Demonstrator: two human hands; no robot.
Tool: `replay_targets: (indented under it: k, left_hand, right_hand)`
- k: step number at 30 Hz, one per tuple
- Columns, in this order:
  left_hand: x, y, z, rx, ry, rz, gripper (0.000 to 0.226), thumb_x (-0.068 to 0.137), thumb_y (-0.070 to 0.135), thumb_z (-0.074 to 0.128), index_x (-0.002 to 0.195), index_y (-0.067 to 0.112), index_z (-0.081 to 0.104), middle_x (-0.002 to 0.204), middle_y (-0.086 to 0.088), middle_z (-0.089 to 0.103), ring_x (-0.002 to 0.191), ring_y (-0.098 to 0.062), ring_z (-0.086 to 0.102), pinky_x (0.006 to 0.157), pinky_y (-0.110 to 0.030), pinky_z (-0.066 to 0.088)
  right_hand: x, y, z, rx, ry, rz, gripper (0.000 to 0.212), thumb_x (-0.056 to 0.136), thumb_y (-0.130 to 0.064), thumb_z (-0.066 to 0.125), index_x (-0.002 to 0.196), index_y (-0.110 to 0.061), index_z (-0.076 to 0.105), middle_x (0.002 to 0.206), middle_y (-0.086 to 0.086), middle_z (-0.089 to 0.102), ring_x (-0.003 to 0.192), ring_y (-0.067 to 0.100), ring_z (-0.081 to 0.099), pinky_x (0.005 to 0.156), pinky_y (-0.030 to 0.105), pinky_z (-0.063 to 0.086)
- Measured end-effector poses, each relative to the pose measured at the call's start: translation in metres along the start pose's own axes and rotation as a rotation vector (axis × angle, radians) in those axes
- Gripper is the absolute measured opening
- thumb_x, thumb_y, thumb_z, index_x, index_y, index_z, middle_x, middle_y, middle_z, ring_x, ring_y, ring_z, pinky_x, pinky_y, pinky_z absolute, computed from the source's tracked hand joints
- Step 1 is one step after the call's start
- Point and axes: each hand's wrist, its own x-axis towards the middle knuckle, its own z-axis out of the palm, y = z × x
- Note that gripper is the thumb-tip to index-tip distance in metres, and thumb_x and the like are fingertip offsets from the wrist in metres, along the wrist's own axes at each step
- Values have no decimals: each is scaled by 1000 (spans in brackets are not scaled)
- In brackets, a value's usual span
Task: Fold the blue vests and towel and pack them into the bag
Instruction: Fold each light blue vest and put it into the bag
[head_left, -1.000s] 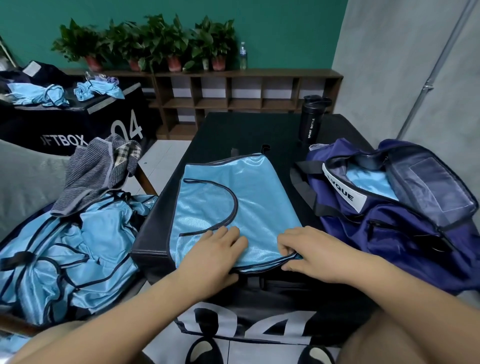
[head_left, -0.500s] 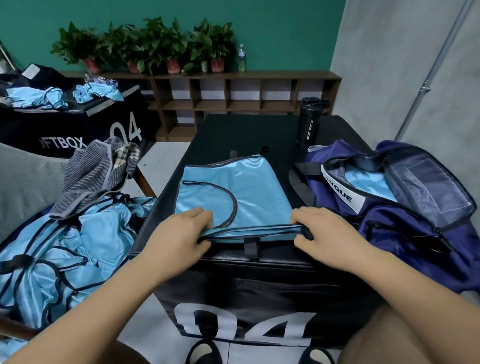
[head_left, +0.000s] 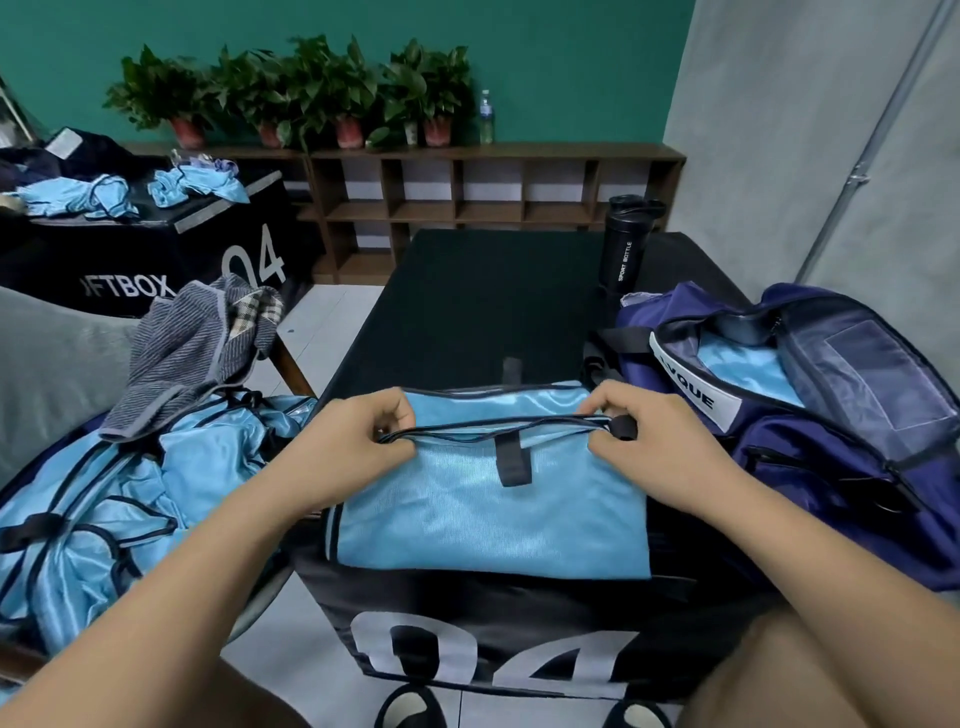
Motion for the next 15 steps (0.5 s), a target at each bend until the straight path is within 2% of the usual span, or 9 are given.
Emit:
replay_targets:
  k: [6, 9, 15]
  left_hand:
    - [35, -11, 9, 53, 91, -38, 11, 88, 20, 71, 86, 26, 62, 81, 9, 71, 63, -5, 55, 63, -27, 47]
    - [53, -19, 11, 57, 116, -56, 11, 87, 20, 73, 84, 24, 63, 80, 7, 70, 64, -5, 56, 62, -24, 45]
    - [76, -34, 21, 62, 154, -105, 11, 86, 21, 75, 83, 25, 65, 78, 8, 70, 70, -6, 60, 65, -23, 45]
  right_hand:
    - [30, 13, 14, -50, 99, 68, 26, 87, -20, 74, 104, -32, 59, 87, -8, 67, 61, 8, 52, 66, 35, 46]
    - [41, 19, 21, -106, 131, 81, 28, 89, -22, 74, 108, -30, 55, 92, -11, 65, 78, 11, 60, 73, 38, 50]
    - [56, 31, 31, -283, 111, 61, 36, 90, -29, 70, 120, -31, 50, 109, -10, 58, 98, 20, 59, 80, 43, 52]
